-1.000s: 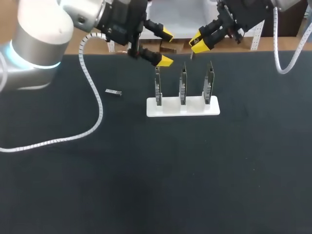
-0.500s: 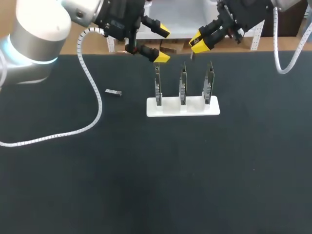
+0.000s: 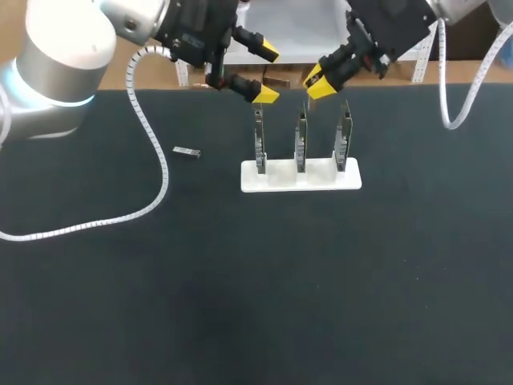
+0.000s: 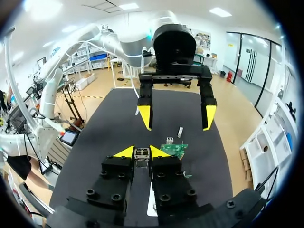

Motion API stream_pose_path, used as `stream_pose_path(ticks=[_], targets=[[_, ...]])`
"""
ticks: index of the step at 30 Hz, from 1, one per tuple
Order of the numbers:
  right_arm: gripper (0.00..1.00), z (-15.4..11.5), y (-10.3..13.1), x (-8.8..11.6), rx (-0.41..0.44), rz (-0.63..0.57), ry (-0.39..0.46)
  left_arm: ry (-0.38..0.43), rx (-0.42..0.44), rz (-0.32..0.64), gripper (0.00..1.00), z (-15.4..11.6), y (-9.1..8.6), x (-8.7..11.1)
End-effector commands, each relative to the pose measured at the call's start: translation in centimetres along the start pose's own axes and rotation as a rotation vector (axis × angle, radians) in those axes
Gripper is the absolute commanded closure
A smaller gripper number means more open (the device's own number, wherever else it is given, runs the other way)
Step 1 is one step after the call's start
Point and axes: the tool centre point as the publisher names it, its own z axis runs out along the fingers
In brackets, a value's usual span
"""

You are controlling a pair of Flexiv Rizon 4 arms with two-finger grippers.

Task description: Pick up the optical module with the left hand, and insert it into the network port with the right hand.

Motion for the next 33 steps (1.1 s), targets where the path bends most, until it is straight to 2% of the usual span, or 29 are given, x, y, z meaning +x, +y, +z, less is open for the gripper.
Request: stream_pose_path(ticks=[1,9,21,33], targets=[[1.0,0.1,-0.3,0.4,-0.012,0.013,-0.004,0.006,0.003,-0.002,0.0,0.0,0.1,-0.1],[1.0,0.5,-0.9,1.7,-0.035,0.04,-0.013,0.006,0.003,-0.002,0.0,0.0,0.1,-0.1],[1.0,1.1,-1.7,2.0,-0.087,0.043,-0.025,0.006,0.003,-0.002,0.0,0.0,0.1,-0.1],[1.0,1.4,-1.7,2.3,-0.102,0.056,-0.021,0.006,0.003,-0.002,0.0,0.0,0.1,-0.1]])
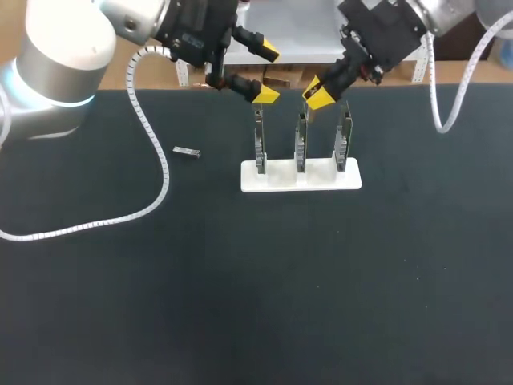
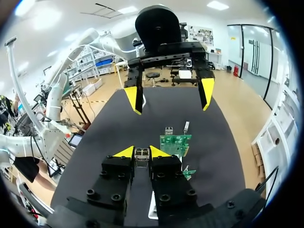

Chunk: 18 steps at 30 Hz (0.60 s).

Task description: Pick up the optical module with the left hand, and insert it into the network port with the right hand.

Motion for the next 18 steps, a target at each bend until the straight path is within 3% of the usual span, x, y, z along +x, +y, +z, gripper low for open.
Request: stream_pose_path(ticks=[1,18], targets=[[1.0,-0.08,-0.08,-0.08,-0.003,0.003,0.004,0.007,0.004,-0.003,0.0,0.0,0.15,-0.13],[1.0,0.09,0.07,-0.44,-0.046,0.033,0.058,0.007,0.004,-0.003,0.0,0.0,0.15,-0.13]])
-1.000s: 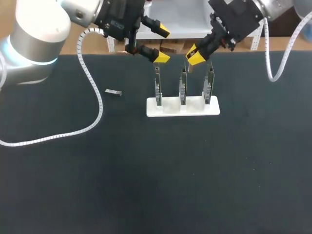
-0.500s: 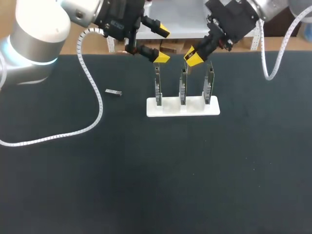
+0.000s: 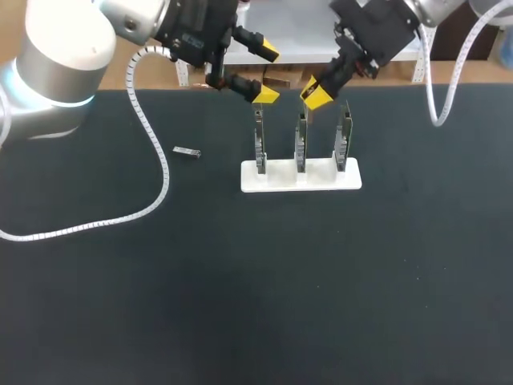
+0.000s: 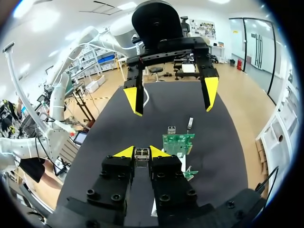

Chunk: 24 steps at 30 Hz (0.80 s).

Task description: Pick up the optical module with the left hand, and insert it into the network port with the right hand.

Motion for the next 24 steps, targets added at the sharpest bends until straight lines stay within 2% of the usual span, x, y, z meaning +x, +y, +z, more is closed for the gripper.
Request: stream_pose_path(ticks=[1,24], targets=[[1.0,-0.03,-0.06,-0.02,-0.003,0.006,0.004,0.007,0.004,-0.003,0.0,0.0,0.15,-0.13],[1.0,-0.07,-0.67,0.38,-0.003,0.011,0.019,0.007,0.004,-0.003,0.0,0.0,0.15,-0.13]])
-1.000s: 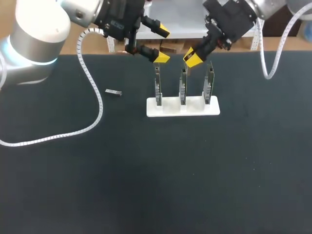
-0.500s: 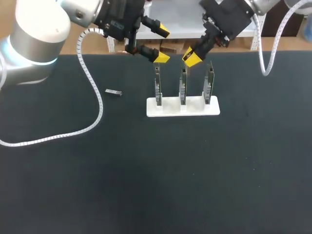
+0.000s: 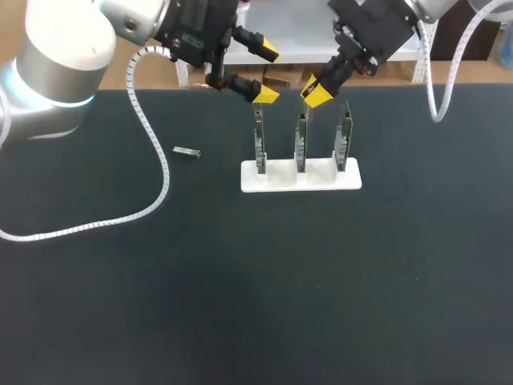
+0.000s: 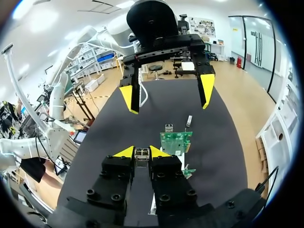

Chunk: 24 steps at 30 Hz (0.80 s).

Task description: Pick up the optical module with the left hand, and insert it into the network port with the right hand.

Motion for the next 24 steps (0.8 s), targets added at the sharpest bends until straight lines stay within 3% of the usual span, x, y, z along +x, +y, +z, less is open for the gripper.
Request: stream_pose_path(ticks=[1,24], targets=[[1.0,0.1,-0.3,0.2,-0.005,0.004,0.001,0.007,0.004,-0.003,0.0,0.0,0.2,-0.1],[1.0,0.4,-1.4,0.3,-0.033,-0.004,-0.003,0.007,0.004,-0.003,0.0,0.0,0.2,-0.1]])
